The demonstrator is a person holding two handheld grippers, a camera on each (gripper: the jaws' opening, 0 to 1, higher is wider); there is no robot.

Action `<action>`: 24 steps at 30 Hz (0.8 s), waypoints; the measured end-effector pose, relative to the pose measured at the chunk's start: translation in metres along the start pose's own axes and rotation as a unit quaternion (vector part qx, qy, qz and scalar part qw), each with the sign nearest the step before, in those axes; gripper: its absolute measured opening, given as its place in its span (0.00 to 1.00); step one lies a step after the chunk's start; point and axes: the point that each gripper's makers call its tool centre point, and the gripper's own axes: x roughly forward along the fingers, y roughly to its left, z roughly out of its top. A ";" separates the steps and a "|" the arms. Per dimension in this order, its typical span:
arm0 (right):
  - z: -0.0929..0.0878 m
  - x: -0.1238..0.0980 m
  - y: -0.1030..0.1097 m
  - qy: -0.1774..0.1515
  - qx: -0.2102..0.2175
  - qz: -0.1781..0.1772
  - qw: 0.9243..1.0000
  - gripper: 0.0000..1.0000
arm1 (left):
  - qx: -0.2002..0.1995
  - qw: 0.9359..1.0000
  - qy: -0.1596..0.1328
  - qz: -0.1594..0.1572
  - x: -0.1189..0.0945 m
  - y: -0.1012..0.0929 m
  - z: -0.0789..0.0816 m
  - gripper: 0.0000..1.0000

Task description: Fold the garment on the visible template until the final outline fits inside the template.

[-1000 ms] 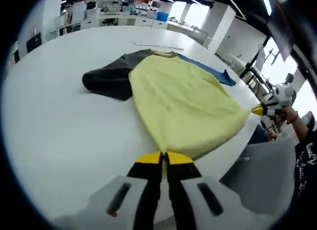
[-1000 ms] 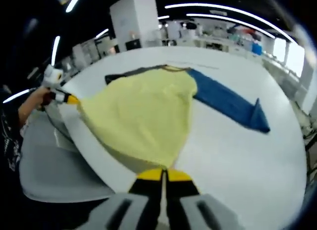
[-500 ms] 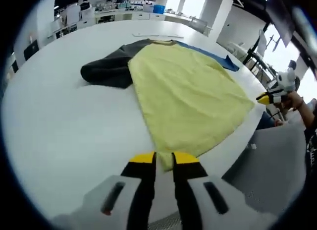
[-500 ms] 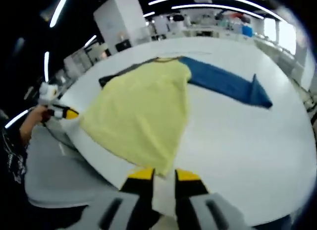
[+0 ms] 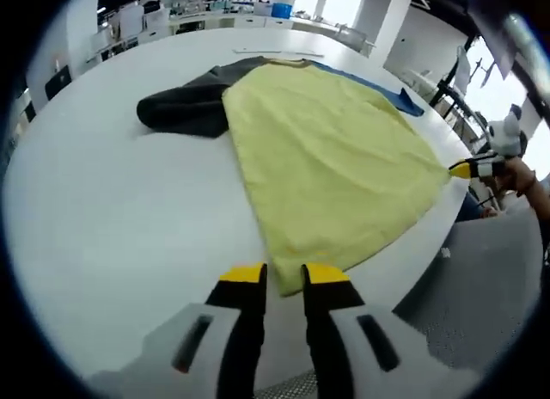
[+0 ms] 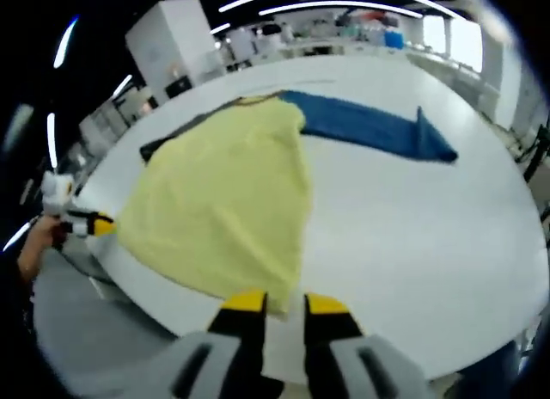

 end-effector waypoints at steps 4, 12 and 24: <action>-0.004 0.002 0.002 -0.001 0.029 -0.007 1.000 0.10 | -0.012 1.000 -0.006 0.001 0.001 0.001 0.003 0.12; -0.004 0.002 -0.001 -0.024 0.086 -0.018 0.996 0.00 | -0.031 0.999 0.007 0.005 0.000 0.001 0.002 0.01; -0.008 -0.006 -0.006 -0.012 0.038 -0.023 0.999 0.00 | -0.015 0.999 0.027 -0.009 -0.007 -0.012 -0.013 0.00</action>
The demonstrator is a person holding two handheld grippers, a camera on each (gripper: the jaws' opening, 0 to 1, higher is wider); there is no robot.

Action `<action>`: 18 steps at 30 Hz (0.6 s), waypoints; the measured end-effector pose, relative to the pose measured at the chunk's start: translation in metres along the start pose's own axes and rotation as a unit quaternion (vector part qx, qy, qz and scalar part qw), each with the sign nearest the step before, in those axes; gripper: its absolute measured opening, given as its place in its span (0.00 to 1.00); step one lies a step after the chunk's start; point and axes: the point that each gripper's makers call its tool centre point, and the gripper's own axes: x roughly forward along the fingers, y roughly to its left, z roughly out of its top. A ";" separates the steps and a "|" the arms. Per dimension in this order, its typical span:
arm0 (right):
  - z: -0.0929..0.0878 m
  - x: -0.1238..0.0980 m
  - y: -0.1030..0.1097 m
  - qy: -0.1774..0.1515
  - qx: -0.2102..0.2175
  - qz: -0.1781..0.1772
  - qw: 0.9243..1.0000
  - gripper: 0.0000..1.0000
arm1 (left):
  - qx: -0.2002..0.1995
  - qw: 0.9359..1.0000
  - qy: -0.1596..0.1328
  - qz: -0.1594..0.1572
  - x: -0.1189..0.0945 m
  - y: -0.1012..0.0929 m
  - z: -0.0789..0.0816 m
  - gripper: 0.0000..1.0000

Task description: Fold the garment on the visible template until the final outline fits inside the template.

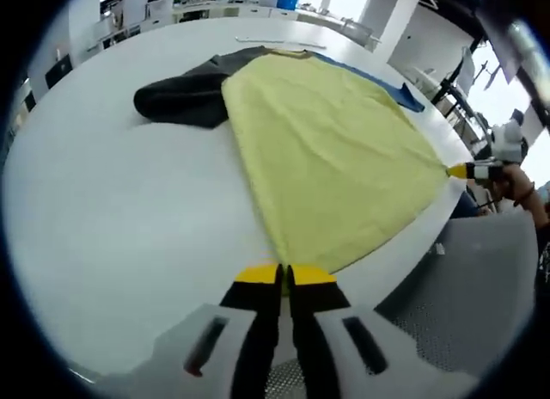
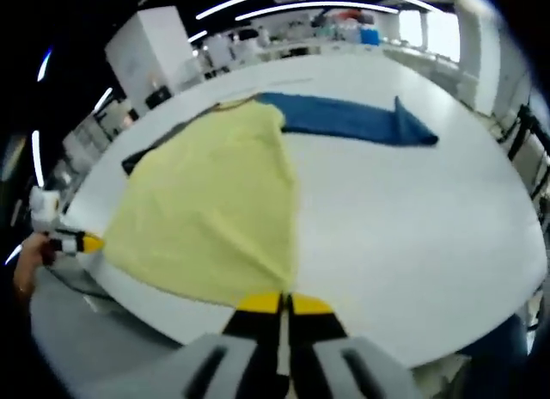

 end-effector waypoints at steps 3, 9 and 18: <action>-0.001 0.000 -0.001 0.003 -0.001 0.001 1.000 0.00 | -0.005 1.000 0.000 -0.001 0.000 -0.001 -0.002 0.00; -0.003 -0.003 0.003 0.010 -0.013 0.007 1.000 0.00 | 0.003 1.000 0.000 0.008 -0.003 -0.004 -0.003 0.00; -0.003 -0.006 0.005 0.007 -0.022 0.023 0.999 0.00 | 0.023 0.999 0.011 0.027 -0.002 0.000 -0.006 0.01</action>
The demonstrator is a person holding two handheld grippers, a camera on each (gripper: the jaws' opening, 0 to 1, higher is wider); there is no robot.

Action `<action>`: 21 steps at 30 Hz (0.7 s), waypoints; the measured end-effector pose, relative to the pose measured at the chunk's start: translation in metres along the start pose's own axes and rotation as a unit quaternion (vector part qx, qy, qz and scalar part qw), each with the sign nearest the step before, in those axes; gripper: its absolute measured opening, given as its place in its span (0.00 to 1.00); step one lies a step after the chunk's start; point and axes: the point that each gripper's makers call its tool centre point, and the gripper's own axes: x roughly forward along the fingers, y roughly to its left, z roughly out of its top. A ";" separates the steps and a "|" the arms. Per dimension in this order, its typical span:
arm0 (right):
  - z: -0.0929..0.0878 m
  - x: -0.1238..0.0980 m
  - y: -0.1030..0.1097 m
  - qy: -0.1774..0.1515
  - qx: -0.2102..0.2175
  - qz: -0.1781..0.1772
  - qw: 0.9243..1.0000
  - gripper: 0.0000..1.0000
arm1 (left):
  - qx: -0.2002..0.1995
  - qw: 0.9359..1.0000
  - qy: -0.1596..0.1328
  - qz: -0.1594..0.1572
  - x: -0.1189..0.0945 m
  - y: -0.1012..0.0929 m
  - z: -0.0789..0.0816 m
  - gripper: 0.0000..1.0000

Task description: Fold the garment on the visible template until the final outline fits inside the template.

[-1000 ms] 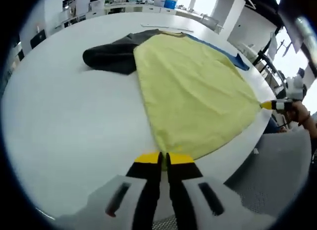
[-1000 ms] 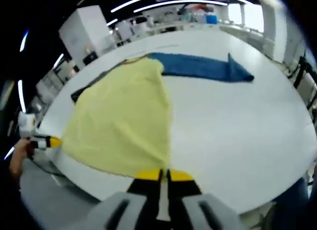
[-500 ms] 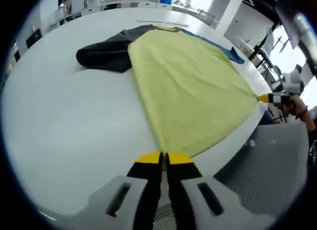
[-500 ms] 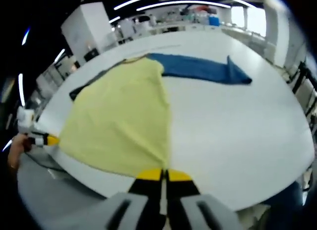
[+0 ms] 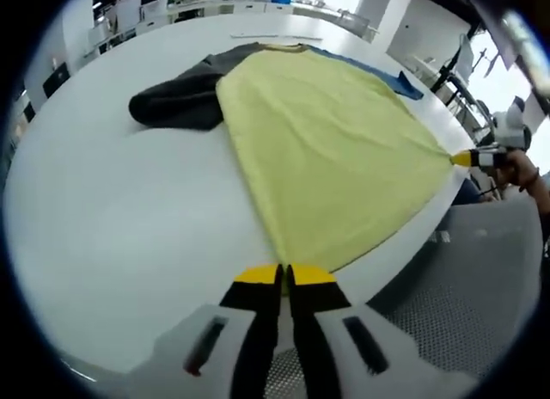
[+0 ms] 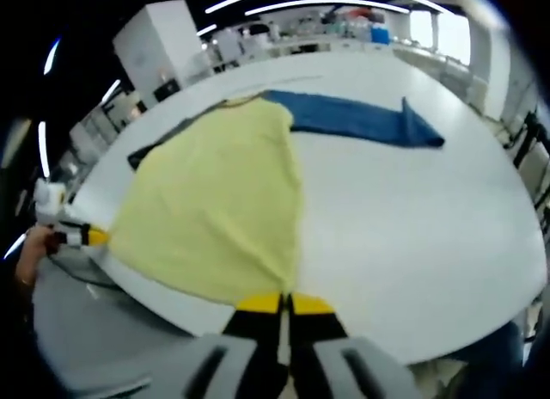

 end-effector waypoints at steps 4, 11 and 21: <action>0.012 -0.006 0.002 -0.025 0.010 0.018 0.999 0.06 | 0.039 0.999 -0.010 -0.001 -0.002 -0.003 0.000 0.08; 0.031 -0.013 0.010 -0.058 -0.012 0.041 0.997 0.31 | 0.075 0.994 -0.083 -0.015 -0.012 -0.018 0.025 0.34; 0.062 -0.013 0.029 -0.097 -0.042 0.087 0.991 0.60 | 0.066 0.982 -0.168 -0.055 -0.020 -0.025 0.057 0.55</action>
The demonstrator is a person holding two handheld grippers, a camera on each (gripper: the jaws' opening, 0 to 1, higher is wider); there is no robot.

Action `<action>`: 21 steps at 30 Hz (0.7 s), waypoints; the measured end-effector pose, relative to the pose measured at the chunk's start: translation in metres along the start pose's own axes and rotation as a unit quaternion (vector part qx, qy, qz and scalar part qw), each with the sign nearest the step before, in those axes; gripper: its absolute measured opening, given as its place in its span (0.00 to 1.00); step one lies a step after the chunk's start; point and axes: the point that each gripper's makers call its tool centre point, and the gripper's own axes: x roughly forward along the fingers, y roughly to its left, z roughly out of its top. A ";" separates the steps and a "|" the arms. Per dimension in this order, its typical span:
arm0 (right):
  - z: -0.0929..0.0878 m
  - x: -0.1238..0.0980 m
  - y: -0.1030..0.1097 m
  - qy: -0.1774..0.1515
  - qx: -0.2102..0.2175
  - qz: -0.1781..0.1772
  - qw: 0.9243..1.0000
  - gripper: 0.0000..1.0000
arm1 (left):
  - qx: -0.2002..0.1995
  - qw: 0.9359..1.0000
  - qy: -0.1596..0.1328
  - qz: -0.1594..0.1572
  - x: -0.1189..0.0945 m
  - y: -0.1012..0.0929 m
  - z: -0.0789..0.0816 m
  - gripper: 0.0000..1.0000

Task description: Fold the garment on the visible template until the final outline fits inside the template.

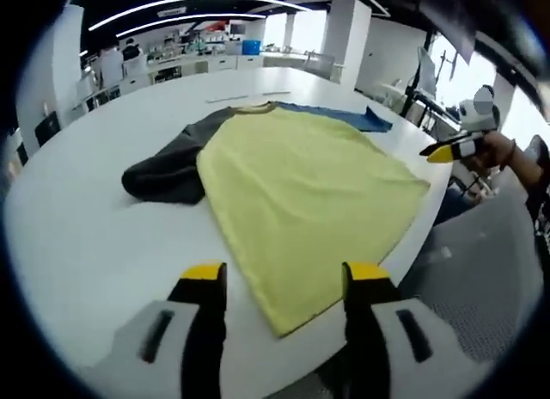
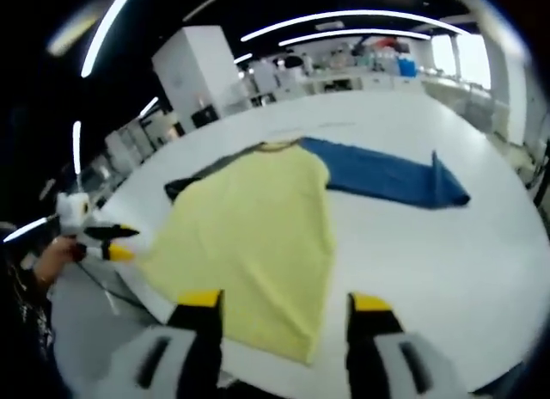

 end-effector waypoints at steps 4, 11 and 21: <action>0.023 0.005 0.000 -0.028 0.016 0.020 0.999 0.70 | 0.006 1.000 -0.015 -0.007 -0.002 -0.003 0.008 0.62; 0.058 0.018 -0.006 -0.043 0.011 0.045 0.998 0.71 | 0.039 0.999 -0.016 -0.008 -0.001 0.001 0.010 0.74; 0.088 0.054 -0.038 -0.051 -0.043 0.027 0.997 0.65 | 0.037 0.999 -0.022 -0.009 0.001 -0.004 0.017 0.92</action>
